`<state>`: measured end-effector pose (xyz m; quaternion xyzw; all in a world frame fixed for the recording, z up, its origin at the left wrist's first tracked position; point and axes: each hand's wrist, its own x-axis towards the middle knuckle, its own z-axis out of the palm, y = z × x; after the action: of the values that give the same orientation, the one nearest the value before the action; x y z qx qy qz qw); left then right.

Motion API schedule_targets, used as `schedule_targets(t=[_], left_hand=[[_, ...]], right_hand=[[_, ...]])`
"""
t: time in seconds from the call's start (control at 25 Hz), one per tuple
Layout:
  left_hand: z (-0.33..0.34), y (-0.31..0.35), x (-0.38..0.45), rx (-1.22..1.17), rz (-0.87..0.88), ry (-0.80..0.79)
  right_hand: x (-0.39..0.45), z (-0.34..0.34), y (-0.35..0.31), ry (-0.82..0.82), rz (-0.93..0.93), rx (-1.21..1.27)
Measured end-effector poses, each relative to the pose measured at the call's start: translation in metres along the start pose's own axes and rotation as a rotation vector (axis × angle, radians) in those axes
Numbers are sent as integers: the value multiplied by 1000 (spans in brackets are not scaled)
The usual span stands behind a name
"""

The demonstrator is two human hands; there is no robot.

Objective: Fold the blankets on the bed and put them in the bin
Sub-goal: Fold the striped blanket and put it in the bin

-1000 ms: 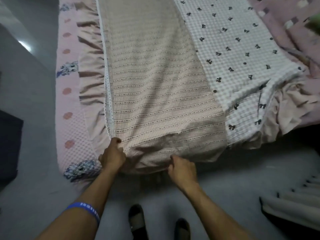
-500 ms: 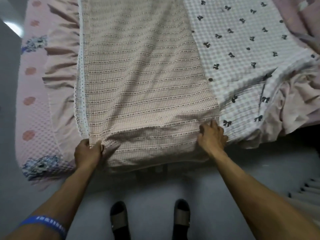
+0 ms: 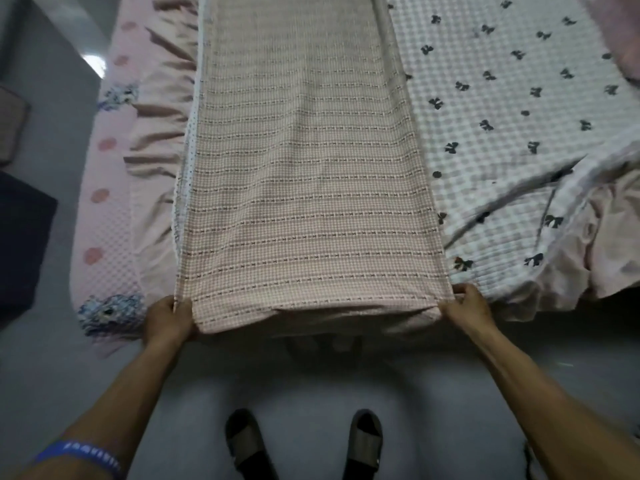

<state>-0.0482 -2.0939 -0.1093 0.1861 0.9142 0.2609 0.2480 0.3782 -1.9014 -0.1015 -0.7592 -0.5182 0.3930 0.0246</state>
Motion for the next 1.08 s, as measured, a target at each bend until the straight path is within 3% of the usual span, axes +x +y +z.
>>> schedule_targets(t=[0.08,0.24,0.44,0.56,0.68,0.96,1.08], left_hand=[[-7,6,0,-27,-22,-39],[-1,7,9,5,-26,-49],[4,-20,9,176,-52,-155],[-4,-8,9,216,-111,-241],[-9,10,9,180,-123,-246],[-16,69,45,7,-194,-150],[0,95,104,134,-104,-72]], right_hand=[[6,-6,-4,-119,10,-6],[17,2,-9,-235,9,213],[-2,18,55,-137,143,-197],[-24,30,45,42,254,-444],[-41,50,-10,165,-4,-450],[-77,102,-195,-24,-591,-457],[-66,150,-254,-38,-706,-451]])
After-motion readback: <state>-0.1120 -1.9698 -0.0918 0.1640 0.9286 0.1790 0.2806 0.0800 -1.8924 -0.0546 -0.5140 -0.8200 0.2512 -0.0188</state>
